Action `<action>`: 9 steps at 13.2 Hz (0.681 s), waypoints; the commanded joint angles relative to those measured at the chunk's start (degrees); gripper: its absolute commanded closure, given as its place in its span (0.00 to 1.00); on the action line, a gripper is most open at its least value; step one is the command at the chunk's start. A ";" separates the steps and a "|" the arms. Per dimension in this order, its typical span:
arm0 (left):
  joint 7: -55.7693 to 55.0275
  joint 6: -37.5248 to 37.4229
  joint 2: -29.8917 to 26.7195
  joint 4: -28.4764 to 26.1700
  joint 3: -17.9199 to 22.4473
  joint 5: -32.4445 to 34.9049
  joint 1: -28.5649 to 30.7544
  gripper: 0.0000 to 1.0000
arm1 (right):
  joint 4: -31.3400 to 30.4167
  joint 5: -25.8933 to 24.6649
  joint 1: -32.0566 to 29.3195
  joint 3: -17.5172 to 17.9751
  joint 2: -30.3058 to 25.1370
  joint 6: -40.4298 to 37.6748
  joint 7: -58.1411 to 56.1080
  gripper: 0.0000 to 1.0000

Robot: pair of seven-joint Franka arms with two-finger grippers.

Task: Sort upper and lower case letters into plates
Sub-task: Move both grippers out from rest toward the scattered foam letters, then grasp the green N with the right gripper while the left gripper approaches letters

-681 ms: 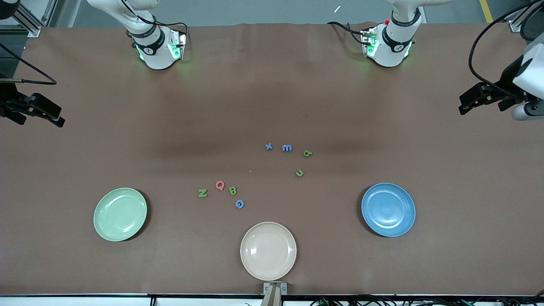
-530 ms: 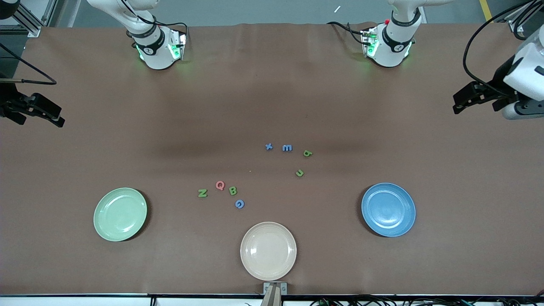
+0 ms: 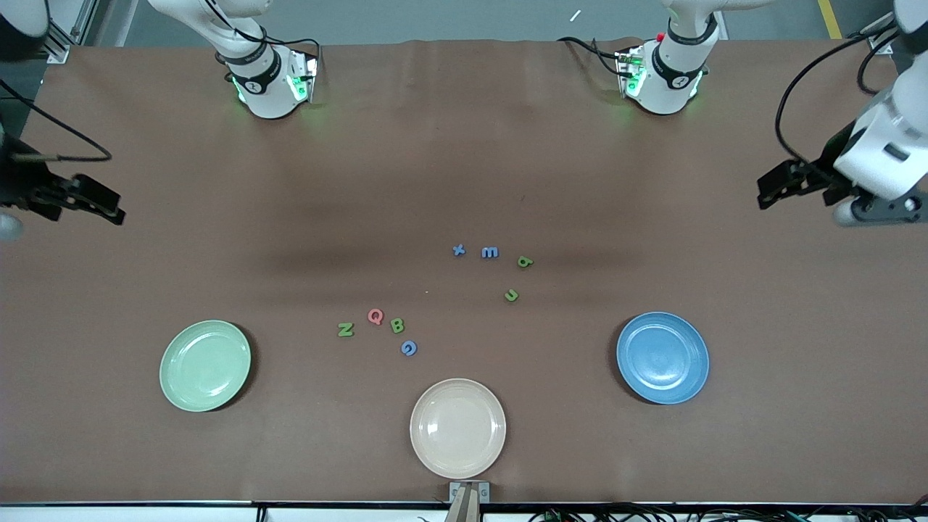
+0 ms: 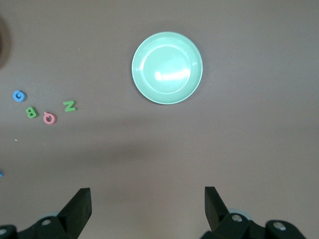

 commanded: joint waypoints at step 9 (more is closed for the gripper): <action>-18.71 42.30 12.28 -23.50 -9.60 0.65 -12.37 0.05 | 1.26 -0.29 15.03 0.34 25.49 24.43 28.53 0.00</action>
